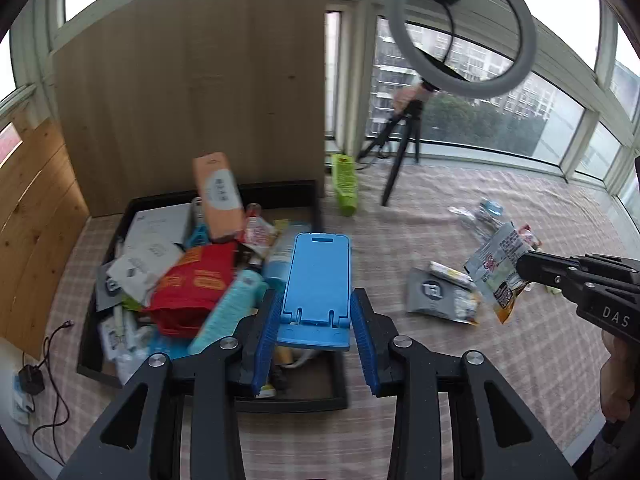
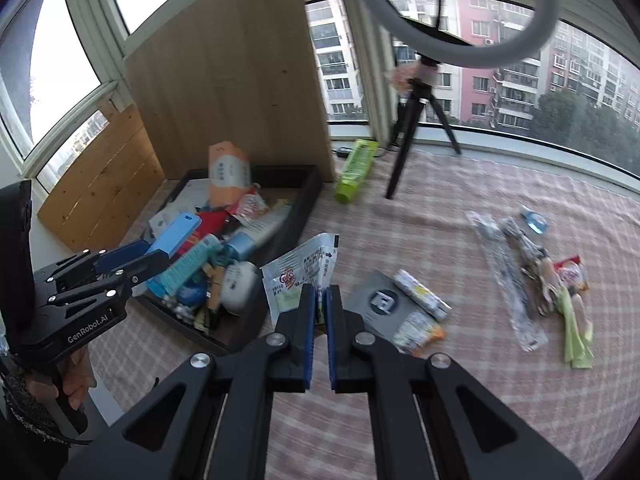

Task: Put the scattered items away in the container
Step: 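Carry the phone stand and the snack packet over the black tray, then open both tools to release the phone stand and packet into the tray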

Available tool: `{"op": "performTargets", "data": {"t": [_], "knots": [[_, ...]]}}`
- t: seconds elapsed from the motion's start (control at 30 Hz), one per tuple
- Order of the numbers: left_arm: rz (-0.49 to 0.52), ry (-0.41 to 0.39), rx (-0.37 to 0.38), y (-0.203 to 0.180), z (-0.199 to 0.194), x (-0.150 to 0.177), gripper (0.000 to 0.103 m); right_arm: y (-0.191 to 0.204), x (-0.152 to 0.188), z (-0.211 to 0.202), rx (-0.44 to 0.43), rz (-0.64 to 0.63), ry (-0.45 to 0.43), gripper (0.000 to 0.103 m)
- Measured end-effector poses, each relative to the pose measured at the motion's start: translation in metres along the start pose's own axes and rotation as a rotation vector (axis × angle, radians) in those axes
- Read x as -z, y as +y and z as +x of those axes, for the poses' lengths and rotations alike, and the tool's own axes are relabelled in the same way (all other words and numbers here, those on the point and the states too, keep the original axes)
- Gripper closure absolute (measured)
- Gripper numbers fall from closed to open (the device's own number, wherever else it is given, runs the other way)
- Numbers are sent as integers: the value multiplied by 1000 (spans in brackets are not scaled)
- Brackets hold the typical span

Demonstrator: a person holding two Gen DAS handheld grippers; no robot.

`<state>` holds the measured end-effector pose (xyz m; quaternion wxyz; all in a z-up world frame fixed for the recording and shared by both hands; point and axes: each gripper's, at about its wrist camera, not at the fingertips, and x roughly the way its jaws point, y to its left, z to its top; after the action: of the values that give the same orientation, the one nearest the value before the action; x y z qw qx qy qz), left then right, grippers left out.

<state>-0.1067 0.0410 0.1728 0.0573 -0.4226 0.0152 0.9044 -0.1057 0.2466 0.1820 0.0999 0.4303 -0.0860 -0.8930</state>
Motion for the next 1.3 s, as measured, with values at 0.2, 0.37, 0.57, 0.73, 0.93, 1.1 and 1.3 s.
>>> {"op": "performTargets", "data": {"t": [0.2,0.37,0.57,0.73,0.93,1.1,1.3], "knots": [[-83,-14,-83,89,4,-10,69,69,-39,48,-72,-43,17,98],[-131,-19,-113,133,14,-18,69,105,-63,81,-96,-103,24,97],[-194,-22,-164,161,30,-22,51,131,-78,99,-82,-190,-43,45],[-211,-39,-159,163,30,-19,51,122,-79,104,-79,-169,-29,45],[-171,-6,-114,144,31,-15,51,73,-66,111,-44,-67,17,45],[-163,-12,-76,127,21,-5,51,11,-63,107,9,38,11,45],[-173,-18,-45,122,9,5,51,-38,-90,133,78,65,57,52]]}}
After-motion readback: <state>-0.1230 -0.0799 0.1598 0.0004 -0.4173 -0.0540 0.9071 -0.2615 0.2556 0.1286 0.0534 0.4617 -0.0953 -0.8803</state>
